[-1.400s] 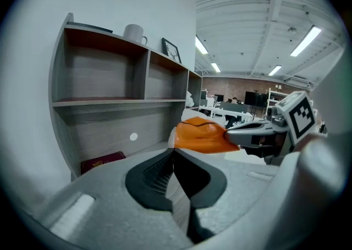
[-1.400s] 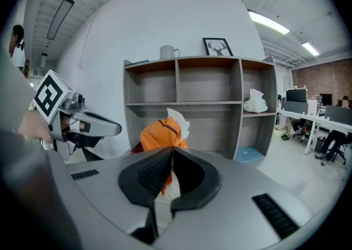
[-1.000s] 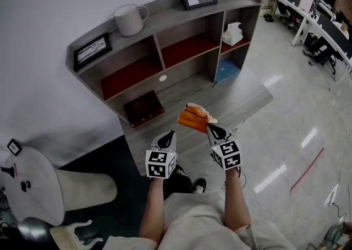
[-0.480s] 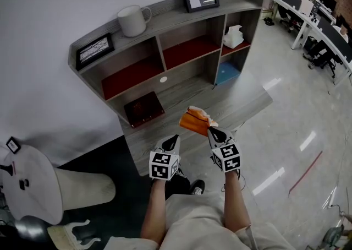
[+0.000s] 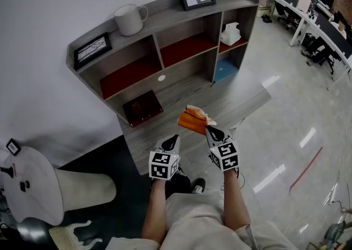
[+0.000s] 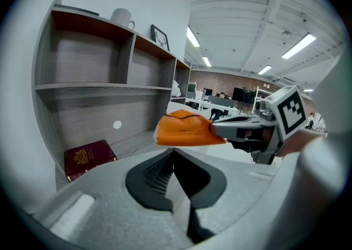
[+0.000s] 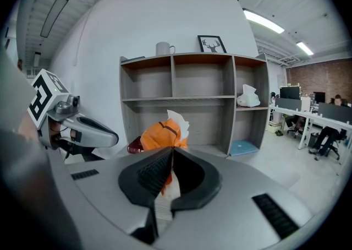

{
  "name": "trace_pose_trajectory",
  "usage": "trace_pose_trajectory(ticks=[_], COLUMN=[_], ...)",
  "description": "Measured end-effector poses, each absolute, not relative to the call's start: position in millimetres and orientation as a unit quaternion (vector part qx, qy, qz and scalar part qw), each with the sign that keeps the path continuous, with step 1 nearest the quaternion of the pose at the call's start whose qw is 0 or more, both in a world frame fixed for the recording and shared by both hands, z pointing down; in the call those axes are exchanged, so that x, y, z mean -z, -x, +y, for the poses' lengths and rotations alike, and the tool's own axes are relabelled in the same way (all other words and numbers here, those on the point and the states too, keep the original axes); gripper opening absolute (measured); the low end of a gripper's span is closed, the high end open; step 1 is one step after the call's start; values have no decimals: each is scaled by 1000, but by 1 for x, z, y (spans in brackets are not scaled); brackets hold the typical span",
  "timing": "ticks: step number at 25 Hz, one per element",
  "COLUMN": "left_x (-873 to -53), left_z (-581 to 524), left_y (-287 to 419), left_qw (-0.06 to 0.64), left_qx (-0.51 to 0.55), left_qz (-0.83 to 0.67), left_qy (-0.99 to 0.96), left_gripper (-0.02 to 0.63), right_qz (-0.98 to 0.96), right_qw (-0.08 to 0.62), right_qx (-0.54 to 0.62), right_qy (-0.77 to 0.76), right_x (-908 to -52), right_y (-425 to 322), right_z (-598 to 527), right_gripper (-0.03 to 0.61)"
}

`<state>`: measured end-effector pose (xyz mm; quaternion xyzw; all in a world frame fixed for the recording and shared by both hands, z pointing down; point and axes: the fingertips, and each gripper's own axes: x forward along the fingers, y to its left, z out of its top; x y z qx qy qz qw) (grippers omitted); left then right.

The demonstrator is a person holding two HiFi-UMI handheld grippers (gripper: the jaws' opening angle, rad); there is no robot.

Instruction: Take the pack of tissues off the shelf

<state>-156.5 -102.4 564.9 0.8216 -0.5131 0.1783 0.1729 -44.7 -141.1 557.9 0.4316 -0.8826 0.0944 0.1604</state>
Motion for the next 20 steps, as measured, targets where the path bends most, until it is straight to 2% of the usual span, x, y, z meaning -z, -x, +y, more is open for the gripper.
trace_pose_trajectory(ticks=[20], left_x=[-562], left_z=[-91], left_y=[152], left_qw=[163], left_qx=[-196], left_qz=[-504], left_qy=[-825], left_gripper=[10], right_qz=[-885], right_qw=[169], right_qx=[-92], right_qy=[-424], right_x=[-565], right_y=[43], right_z=[-128], right_gripper=[18])
